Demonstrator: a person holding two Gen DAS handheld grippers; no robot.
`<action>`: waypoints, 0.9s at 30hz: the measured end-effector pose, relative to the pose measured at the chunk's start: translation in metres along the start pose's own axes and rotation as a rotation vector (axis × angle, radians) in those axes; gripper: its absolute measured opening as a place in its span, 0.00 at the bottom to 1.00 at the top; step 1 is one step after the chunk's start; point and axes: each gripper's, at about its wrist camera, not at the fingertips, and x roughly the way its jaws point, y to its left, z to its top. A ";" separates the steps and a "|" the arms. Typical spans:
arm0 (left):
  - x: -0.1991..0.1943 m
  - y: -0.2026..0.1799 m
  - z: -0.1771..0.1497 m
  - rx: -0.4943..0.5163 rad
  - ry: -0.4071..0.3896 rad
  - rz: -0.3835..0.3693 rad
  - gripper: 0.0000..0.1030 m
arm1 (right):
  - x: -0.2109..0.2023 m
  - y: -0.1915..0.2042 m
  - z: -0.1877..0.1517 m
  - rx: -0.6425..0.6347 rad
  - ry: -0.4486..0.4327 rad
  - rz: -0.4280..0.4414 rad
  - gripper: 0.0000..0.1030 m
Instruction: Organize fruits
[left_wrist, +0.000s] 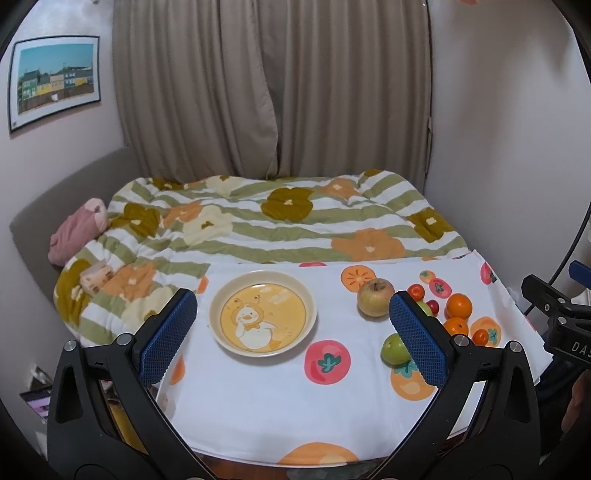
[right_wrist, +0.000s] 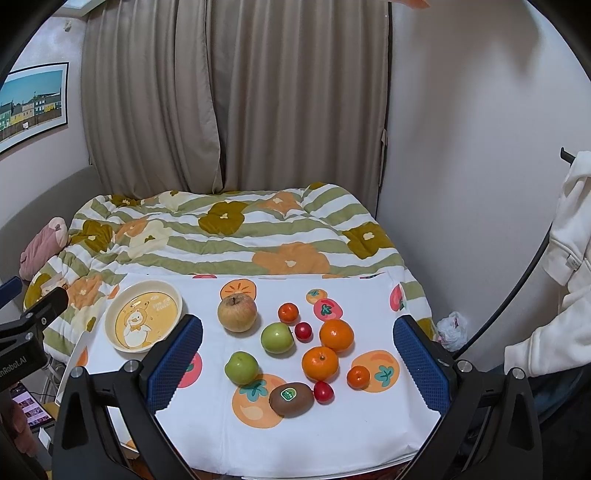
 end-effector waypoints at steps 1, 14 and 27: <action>0.000 -0.001 0.000 0.002 -0.001 0.000 1.00 | 0.000 0.000 0.000 0.000 0.000 0.000 1.00; -0.002 -0.001 0.001 0.007 0.005 -0.007 1.00 | 0.002 0.000 -0.002 -0.001 0.001 -0.002 1.00; -0.004 0.003 0.003 -0.001 0.009 0.007 1.00 | 0.000 -0.001 -0.005 0.005 0.001 0.002 1.00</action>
